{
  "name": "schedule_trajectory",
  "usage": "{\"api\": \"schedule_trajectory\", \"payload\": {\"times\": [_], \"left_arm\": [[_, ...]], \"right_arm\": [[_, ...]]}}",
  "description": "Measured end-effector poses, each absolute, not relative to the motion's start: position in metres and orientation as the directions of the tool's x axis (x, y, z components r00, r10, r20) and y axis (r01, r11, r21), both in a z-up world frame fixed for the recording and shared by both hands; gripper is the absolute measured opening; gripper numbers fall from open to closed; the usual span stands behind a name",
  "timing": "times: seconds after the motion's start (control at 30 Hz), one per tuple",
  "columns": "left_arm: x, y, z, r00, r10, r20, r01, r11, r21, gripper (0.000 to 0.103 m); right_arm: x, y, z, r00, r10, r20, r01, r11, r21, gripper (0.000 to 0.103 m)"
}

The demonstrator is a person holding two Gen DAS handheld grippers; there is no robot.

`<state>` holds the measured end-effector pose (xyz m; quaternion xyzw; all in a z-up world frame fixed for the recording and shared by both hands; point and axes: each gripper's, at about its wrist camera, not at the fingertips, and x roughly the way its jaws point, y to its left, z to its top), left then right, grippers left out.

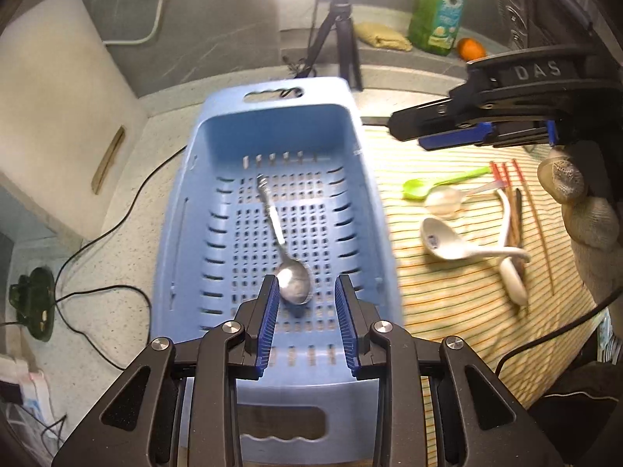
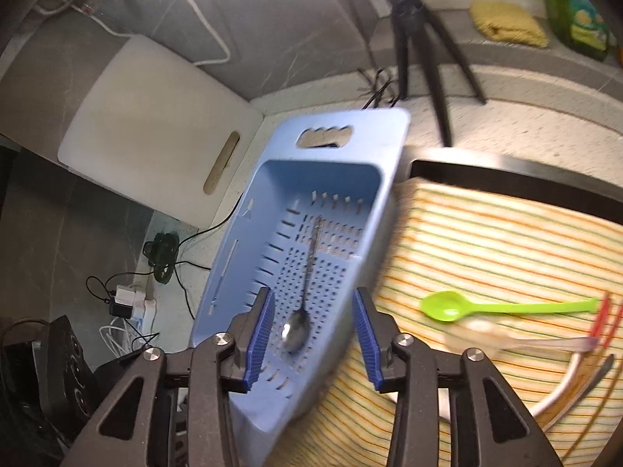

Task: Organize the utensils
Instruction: 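Move the left gripper back over the mat to the white ceramic spoon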

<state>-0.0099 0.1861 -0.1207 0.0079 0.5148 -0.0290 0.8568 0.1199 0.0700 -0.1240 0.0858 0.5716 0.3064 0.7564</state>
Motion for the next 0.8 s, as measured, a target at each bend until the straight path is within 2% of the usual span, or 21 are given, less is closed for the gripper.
{"api": "schedule_trajectory", "payload": {"times": [0.47, 0.8], "left_arm": [[-0.006, 0.111, -0.117, 0.474, -0.126, -0.872, 0.198, 0.980, -0.034, 0.030], [0.010, 0.078, -0.126, 0.443, -0.156, -0.883, 0.279, 0.960, -0.030, 0.030]], "right_arm": [[0.113, -0.075, -0.098, 0.325, 0.549, -0.770, -0.242, 0.835, 0.493, 0.047], [0.085, -0.139, -0.110, 0.313, 0.517, -0.796, -0.136, 0.855, 0.501, 0.048]]}}
